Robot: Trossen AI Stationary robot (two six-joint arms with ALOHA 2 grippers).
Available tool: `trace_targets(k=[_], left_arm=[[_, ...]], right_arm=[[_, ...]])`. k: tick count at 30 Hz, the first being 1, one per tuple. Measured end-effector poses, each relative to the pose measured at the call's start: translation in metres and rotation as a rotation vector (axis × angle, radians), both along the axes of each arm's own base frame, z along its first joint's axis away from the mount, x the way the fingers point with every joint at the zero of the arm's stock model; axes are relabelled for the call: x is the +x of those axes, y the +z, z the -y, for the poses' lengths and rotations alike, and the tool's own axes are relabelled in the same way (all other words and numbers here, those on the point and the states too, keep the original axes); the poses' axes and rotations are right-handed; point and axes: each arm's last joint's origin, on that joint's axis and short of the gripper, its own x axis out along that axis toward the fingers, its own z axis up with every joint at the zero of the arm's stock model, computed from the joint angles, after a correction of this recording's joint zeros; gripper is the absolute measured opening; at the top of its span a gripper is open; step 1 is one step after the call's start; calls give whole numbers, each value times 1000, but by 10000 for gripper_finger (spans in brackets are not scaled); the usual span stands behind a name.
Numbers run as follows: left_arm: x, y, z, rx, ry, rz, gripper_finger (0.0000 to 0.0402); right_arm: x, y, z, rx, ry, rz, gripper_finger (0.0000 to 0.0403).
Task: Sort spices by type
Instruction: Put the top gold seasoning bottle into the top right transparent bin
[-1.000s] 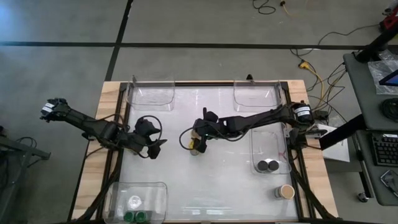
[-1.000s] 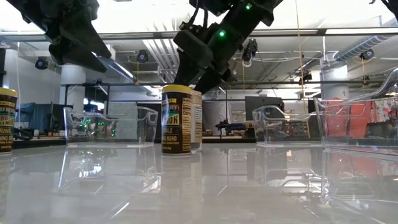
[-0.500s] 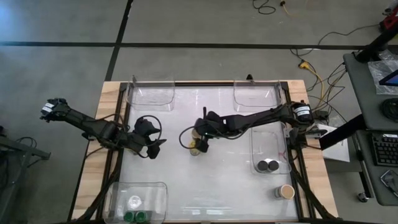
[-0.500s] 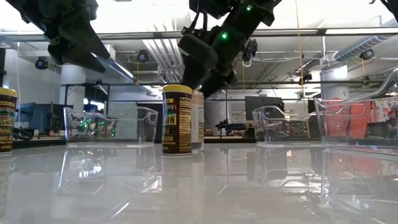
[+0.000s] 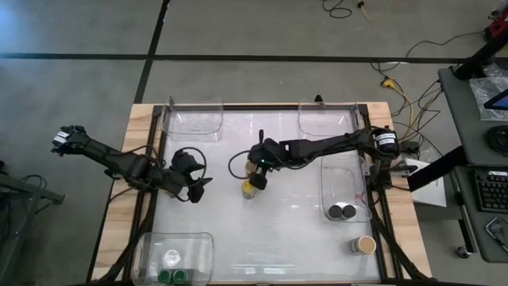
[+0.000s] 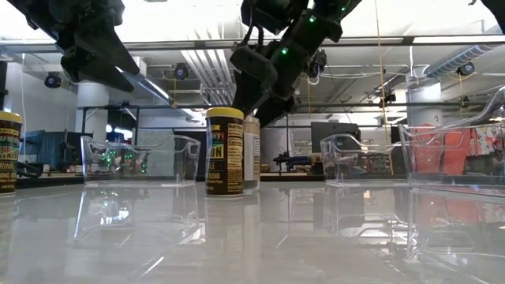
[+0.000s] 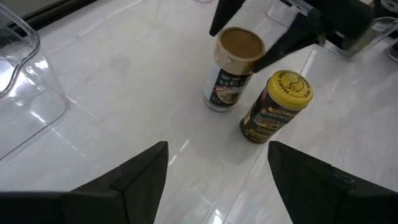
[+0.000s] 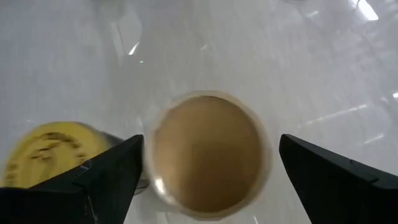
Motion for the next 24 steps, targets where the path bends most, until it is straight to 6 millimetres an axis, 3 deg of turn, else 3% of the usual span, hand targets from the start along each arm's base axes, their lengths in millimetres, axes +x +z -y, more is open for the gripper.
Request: trace_targets(k=[15, 24], left_arm=[[-2, 4, -1, -24, 0, 34, 261], [-11, 13, -4, -57, -5, 89, 261]], right_arm=[[0, -7, 5, -2, 14, 29, 361], [0, -7, 6, -5, 11, 27, 270]])
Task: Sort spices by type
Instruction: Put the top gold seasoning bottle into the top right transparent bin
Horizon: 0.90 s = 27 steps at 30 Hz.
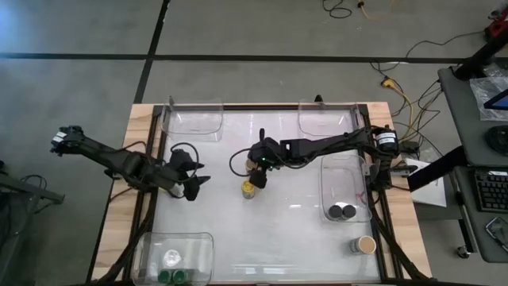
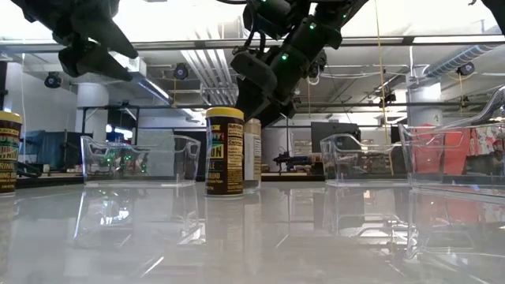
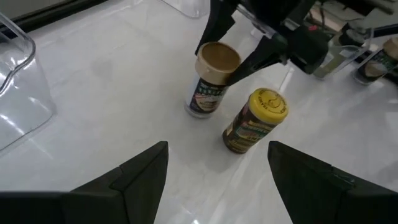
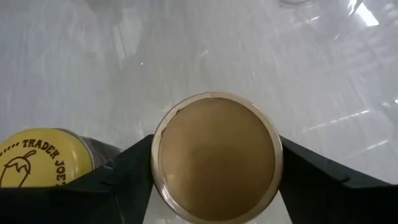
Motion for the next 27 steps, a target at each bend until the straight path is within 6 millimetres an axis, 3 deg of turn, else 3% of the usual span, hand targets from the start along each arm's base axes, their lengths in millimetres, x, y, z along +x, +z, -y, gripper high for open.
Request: trace_targets(k=[8, 14, 21, 27], left_arm=[[-12, 9, -2, -72, -60, 51, 261], [-20, 24, -5, -131, -94, 122, 261], [-24, 40, -6, -70, -170, 156, 261], [-25, 52, -8, -10, -124, 191, 261]], right_arm=[[2, 10, 0, -3, 5, 1, 269], [-12, 77, -1, -88, 96, 78, 269], [-84, 150, 12, -138, 54, 87, 269], [-140, 167, 25, -194, 62, 5, 269]])
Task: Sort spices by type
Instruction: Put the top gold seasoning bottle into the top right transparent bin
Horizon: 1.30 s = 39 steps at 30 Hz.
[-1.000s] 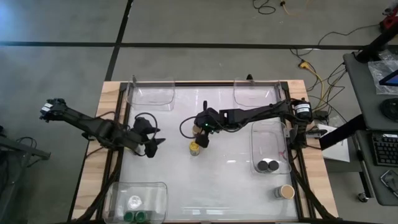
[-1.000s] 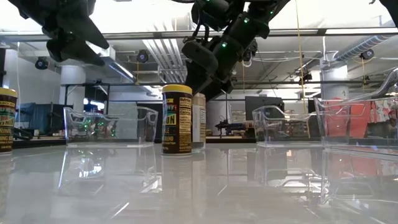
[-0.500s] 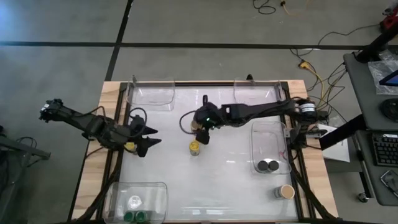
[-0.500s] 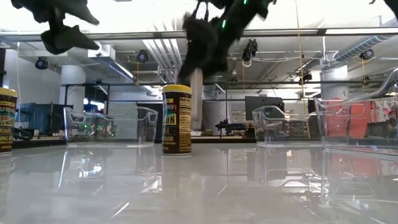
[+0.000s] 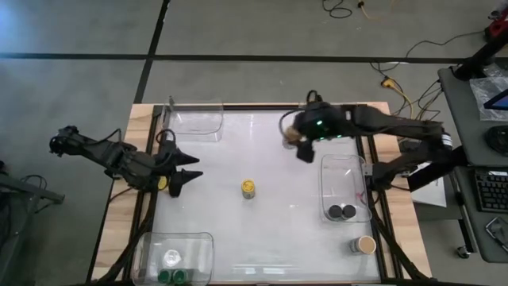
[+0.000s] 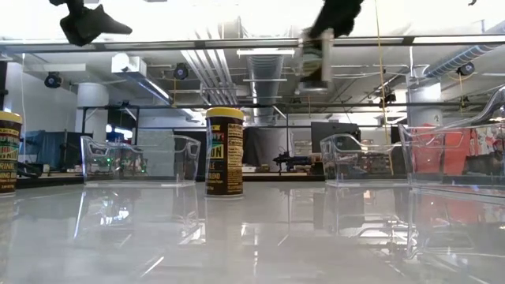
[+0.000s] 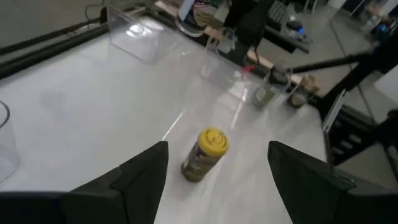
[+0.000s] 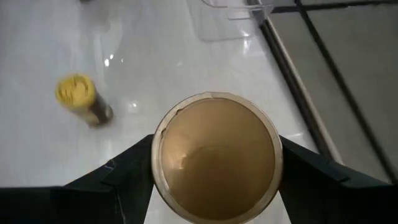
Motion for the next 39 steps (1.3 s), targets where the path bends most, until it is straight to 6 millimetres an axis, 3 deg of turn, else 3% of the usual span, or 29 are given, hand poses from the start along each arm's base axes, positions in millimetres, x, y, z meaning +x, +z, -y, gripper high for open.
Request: trace_targets(k=[3, 7, 10, 14, 19, 25, 33, 39], left_arm=[[-1, 9, -1, -16, 7, 30, 261], [2, 28, 0, -81, 37, 138, 261], [4, 44, 3, -3, -75, 177, 261], [-2, 72, 6, -22, -256, 276, 261], [-9, 93, 7, -29, -395, 333, 261], [-14, 99, 7, -8, -471, 357, 261], [-18, 100, 6, 68, -490, 373, 261], [-20, 101, 5, 131, -503, 383, 261]], right_arm=[[-24, 2, 17, -91, 40, -34, 269], [-54, -10, 55, -89, 77, -64, 269], [-74, -18, 82, -72, 99, -59, 269], [-89, -35, 114, -41, 142, -61, 269], [-90, -61, 148, 17, 176, -41, 269], [-82, -91, 176, 35, 221, -85, 269], [-73, -123, 190, 115, 248, -148, 269], [-73, -137, 190, 141, 308, -195, 269]])
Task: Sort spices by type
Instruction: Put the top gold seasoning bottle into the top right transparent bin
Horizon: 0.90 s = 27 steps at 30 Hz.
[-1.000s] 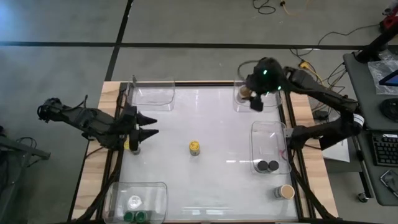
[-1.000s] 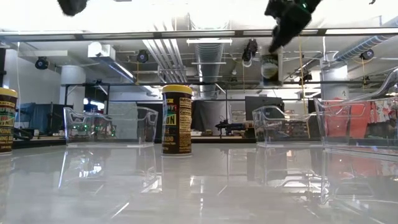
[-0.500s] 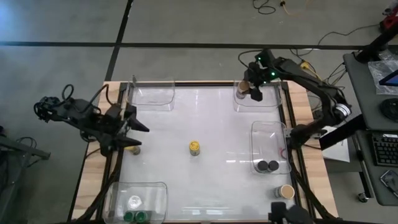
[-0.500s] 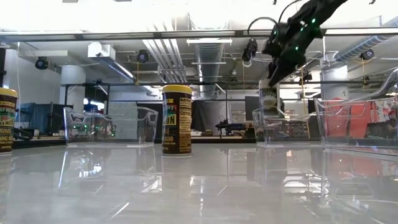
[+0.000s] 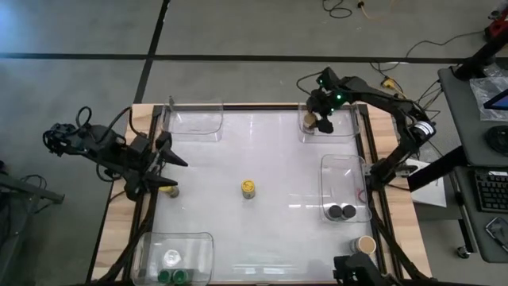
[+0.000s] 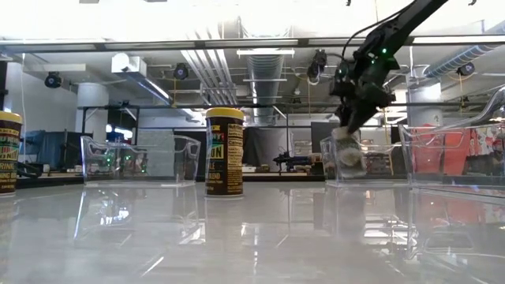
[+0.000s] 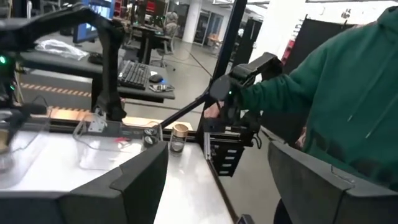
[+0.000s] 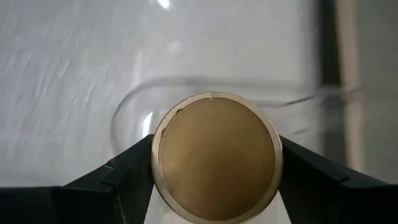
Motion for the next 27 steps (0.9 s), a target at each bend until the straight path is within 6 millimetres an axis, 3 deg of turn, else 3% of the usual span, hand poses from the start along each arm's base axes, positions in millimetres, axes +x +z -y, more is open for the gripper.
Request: trace_targets(k=[7, 27], left_arm=[[-5, -1, -3, 83, 38, 19, 261], [-8, -8, -6, 166, 80, -32, 261]], right_arm=[[-2, -16, -3, 0, 100, -12, 273], [1, -12, -3, -72, 169, -29, 289]])
